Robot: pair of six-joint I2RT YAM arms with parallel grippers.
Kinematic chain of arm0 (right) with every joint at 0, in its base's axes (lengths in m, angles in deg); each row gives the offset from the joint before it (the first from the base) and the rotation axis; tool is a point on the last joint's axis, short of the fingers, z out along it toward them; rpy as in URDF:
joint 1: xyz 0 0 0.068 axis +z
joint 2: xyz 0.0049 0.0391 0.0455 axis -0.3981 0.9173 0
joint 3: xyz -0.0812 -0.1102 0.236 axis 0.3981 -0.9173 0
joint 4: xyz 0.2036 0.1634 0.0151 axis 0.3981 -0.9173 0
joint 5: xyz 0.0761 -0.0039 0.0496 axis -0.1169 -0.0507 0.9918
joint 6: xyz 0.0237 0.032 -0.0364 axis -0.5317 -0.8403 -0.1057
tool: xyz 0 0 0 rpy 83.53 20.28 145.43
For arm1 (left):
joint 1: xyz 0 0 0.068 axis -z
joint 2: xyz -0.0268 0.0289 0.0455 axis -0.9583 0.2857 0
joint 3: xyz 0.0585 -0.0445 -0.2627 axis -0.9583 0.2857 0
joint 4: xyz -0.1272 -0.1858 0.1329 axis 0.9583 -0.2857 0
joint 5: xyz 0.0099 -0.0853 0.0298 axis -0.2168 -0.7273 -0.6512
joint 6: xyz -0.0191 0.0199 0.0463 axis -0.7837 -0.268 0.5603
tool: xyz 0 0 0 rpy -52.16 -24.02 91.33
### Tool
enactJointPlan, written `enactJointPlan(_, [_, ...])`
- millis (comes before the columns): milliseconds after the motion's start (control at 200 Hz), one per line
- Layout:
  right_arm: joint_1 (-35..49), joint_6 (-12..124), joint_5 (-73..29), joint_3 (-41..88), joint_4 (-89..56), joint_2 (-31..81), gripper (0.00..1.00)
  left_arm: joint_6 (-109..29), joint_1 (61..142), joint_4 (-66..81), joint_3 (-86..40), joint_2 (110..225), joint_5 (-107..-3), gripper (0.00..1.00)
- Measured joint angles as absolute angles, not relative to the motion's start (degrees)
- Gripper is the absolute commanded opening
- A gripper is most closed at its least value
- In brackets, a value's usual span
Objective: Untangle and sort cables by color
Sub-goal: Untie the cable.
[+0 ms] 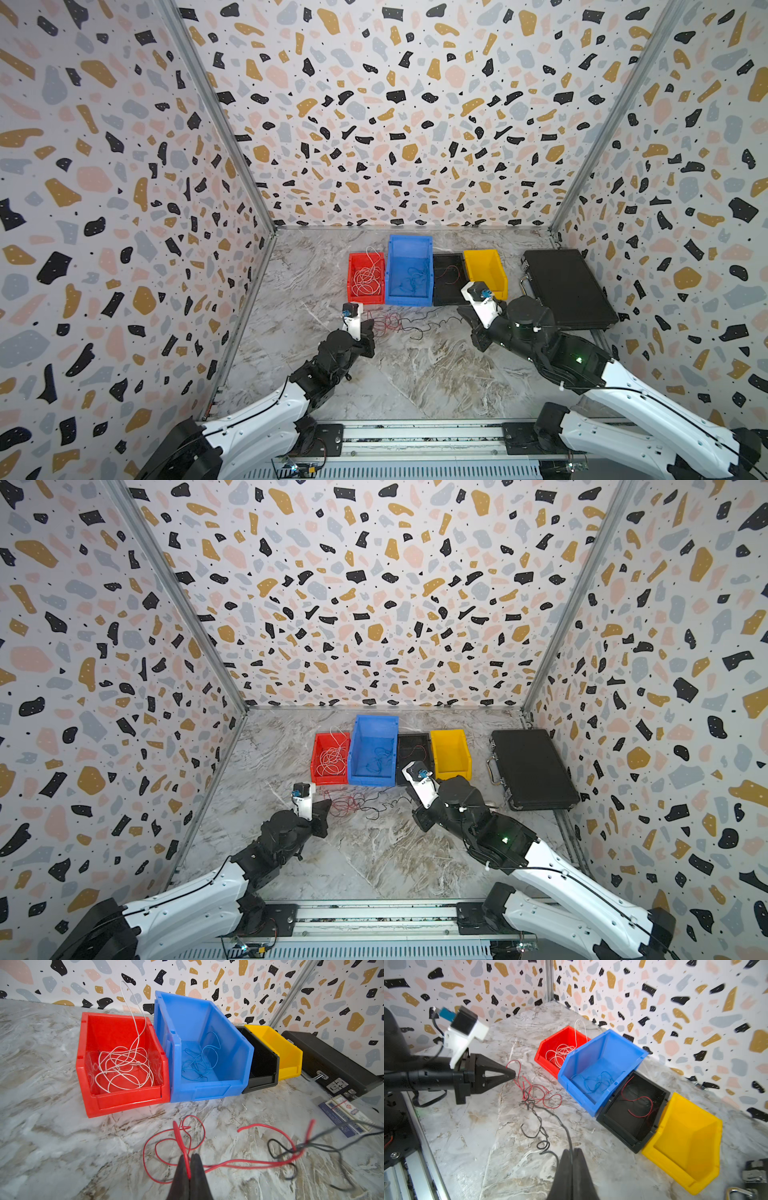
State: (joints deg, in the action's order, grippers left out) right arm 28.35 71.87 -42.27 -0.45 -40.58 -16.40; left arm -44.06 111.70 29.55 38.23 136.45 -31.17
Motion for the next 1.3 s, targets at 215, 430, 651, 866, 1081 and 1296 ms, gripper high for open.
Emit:
enactJointPlan(215, [26.78,75.80,-48.17,7.71,-49.32,-19.88,0.04,-44.00,111.70,29.79,38.21,137.48,-30.01,0.00])
enactJointPlan(430, [25.58,79.78,-54.34,16.75,-53.82,-19.48,0.03,-42.86,111.35,28.71,38.21,135.99,-28.13,0.00])
enactJointPlan(651, [24.77,83.23,-57.86,22.85,-55.26,-14.67,0.03,-42.31,110.63,27.84,38.25,135.49,-27.69,0.00])
enactJointPlan(866, [20.15,86.23,-59.36,26.50,-55.57,-7.29,0.03,-41.57,110.57,29.83,40.98,134.61,-31.58,0.03])
enactJointPlan(1081, [17.53,87.54,-57.77,23.29,-51.11,1.83,0.03,-39.04,113.04,30.05,36.59,139.03,-45.29,0.02])
enactJointPlan(1296, [9.55,86.60,-50.51,21.32,-48.05,12.93,0.02,-36.28,119.22,29.65,23.91,141.87,-60.65,0.00])
